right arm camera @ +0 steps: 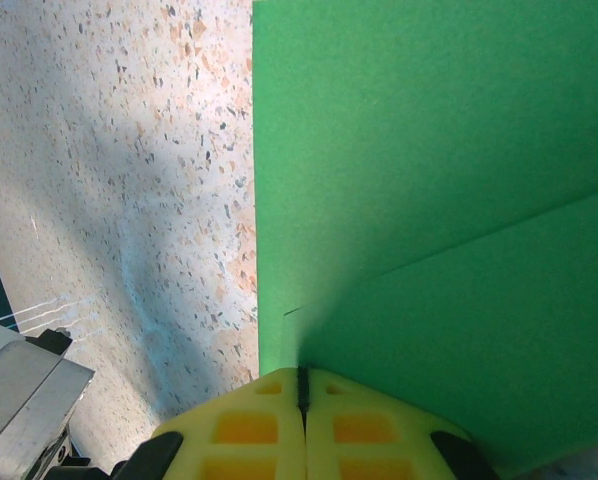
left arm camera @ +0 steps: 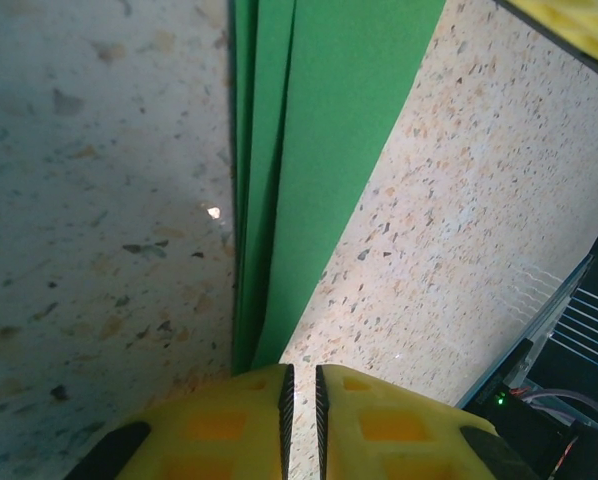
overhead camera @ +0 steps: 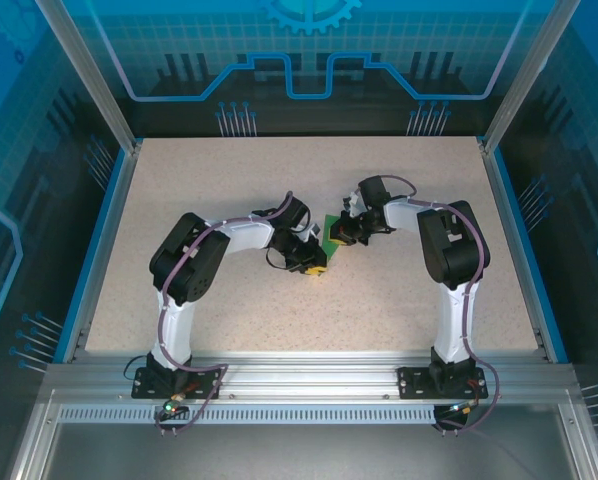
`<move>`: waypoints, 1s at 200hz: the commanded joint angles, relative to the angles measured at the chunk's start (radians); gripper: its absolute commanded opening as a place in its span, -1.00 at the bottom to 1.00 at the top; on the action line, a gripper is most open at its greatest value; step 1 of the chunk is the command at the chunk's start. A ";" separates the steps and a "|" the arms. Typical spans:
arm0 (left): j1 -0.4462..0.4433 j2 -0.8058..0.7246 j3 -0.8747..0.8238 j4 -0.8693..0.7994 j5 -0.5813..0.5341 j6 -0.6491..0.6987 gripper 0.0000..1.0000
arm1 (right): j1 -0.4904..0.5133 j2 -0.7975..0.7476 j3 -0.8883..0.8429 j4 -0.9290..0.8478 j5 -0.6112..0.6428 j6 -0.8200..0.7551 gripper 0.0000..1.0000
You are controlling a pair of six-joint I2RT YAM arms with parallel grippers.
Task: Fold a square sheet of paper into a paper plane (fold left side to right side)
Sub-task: Fold the wing for the fifth time at the center of the table.
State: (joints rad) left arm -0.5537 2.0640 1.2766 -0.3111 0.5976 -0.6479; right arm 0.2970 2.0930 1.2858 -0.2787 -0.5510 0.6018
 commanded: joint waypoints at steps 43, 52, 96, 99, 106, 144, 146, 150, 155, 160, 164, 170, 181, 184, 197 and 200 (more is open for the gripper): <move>0.012 0.025 -0.004 -0.061 -0.018 -0.001 -0.68 | 0.013 0.048 0.006 -0.106 0.075 -0.023 -0.89; 0.011 0.026 -0.003 -0.065 -0.013 0.001 -0.69 | 0.013 0.048 0.007 -0.107 0.075 -0.025 -0.89; 0.011 0.043 -0.005 -0.084 0.014 0.017 -0.71 | 0.012 0.053 0.012 -0.113 0.076 -0.027 -0.89; 0.012 0.044 -0.004 -0.086 0.014 0.018 -0.71 | 0.013 0.052 0.012 -0.113 0.077 -0.027 -0.89; 0.011 0.044 -0.005 -0.092 0.016 0.020 -0.72 | 0.013 0.053 0.013 -0.117 0.079 -0.027 -0.89; 0.012 0.042 -0.014 -0.106 0.014 0.030 -0.73 | 0.013 0.053 0.015 -0.122 0.084 -0.028 -0.89; 0.012 0.042 -0.015 -0.106 0.014 0.030 -0.73 | 0.013 0.052 0.015 -0.122 0.083 -0.028 -0.89; 0.011 0.041 -0.017 -0.108 0.013 0.031 -0.73 | 0.013 0.053 0.015 -0.123 0.084 -0.028 -0.89; 0.011 0.039 -0.021 -0.111 0.013 0.032 -0.73 | 0.013 0.052 0.014 -0.123 0.085 -0.029 -0.89; 0.012 0.037 -0.023 -0.116 0.013 0.035 -0.74 | 0.013 0.053 0.017 -0.125 0.086 -0.029 -0.89; 0.012 0.038 -0.024 -0.118 0.013 0.038 -0.74 | 0.013 0.053 0.016 -0.126 0.087 -0.030 -0.89; 0.009 0.036 -0.028 -0.124 0.012 0.040 -0.74 | 0.013 0.053 0.018 -0.127 0.088 -0.030 -0.89; 0.010 0.035 -0.035 -0.129 0.011 0.043 -0.75 | 0.012 0.053 0.019 -0.129 0.088 -0.031 -0.89; 0.009 0.035 -0.037 -0.130 0.011 0.045 -0.75 | 0.013 0.053 0.019 -0.130 0.090 -0.031 -0.89; 0.008 0.033 -0.039 -0.137 0.007 0.049 -0.76 | 0.013 0.054 0.021 -0.132 0.089 -0.031 -0.89; 0.009 0.032 -0.040 -0.139 0.006 0.049 -0.76 | 0.012 0.053 0.023 -0.131 0.090 -0.031 -0.89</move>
State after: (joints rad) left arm -0.5453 2.0781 1.2743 -0.3340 0.6071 -0.6250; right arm 0.3008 2.0975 1.3090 -0.3256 -0.5369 0.5861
